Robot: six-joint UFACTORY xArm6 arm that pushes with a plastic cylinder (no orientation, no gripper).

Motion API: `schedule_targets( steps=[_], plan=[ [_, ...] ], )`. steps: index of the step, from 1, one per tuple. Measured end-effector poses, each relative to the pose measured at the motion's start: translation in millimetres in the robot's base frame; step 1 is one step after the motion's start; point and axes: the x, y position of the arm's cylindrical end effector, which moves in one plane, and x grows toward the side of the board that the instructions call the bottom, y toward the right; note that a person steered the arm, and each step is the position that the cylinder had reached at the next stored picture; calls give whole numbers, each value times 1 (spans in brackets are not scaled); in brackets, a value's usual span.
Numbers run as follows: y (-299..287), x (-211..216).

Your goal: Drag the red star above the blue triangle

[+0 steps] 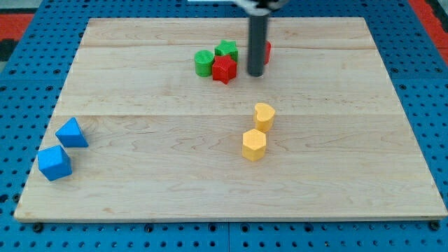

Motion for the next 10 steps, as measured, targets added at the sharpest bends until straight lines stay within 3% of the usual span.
schedule_targets(
  steps=[2, 3, 4, 5, 6, 7, 8, 9, 10],
  plan=[
    [-79, -4],
    [-88, 4],
    [-154, 20],
    [-137, 8],
    [-192, 20],
    [-261, 71],
    [-292, 97],
    [-247, 94],
    [-247, 94]
  ],
)
